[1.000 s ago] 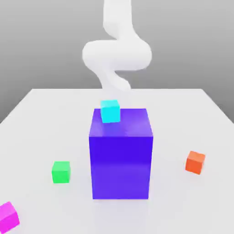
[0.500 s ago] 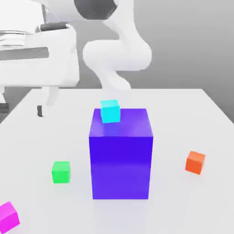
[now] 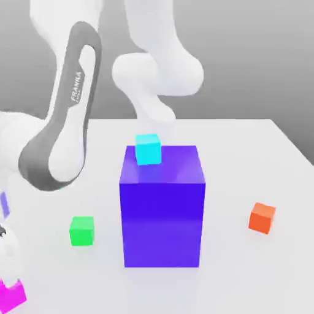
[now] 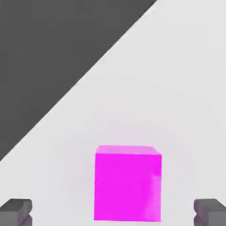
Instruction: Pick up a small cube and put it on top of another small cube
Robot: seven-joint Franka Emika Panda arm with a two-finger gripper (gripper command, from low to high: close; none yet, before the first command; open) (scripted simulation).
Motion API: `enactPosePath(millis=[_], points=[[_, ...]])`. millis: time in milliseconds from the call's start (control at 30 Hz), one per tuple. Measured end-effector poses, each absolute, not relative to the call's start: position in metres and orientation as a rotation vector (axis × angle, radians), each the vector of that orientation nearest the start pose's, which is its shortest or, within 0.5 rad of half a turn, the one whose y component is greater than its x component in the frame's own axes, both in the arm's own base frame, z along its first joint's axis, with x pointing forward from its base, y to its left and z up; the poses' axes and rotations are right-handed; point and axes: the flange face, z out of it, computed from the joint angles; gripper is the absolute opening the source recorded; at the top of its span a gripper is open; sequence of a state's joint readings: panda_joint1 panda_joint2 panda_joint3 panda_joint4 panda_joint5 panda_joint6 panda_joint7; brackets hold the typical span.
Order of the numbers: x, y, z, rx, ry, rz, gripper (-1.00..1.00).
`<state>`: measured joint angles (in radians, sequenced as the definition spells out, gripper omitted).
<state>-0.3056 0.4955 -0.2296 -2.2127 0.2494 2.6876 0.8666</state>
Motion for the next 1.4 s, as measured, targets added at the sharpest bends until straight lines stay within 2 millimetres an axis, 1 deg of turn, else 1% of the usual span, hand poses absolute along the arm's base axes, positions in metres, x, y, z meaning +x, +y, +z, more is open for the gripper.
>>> enactPosePath(millis=[33,67,233,267,300,333,433,533,667,800,1000,1200,1400], points=[[0.463,-0.290,0.142,-2.187,2.255,-0.002,0.00],[0.462,-0.290,0.132,-2.186,2.256,-0.001,-1.00],[0.462,-0.290,0.132,-2.186,2.256,-0.001,-1.00],[0.462,-0.290,0.127,-2.186,2.256,-0.001,-1.00],[0.462,-0.290,0.132,-2.186,2.256,-0.001,-1.00],[0.462,-0.290,0.142,-2.187,2.256,-0.001,-1.00],[0.462,-0.290,0.182,-2.189,2.253,-0.001,-1.00],[0.450,-0.288,0.204,-2.350,2.121,-0.014,-1.00],[0.429,-0.283,0.224,-2.598,1.870,-0.024,-1.00],[0.407,-0.277,0.239,-2.814,1.581,-0.020,-1.00],[0.373,-0.264,0.253,-3.053,1.094,0.002,-1.00],[0.341,-0.243,0.258,-3.184,0.550,0.026,-1.00],[0.312,-0.215,0.254,-3.193,-0.026,0.031,-1.00]])
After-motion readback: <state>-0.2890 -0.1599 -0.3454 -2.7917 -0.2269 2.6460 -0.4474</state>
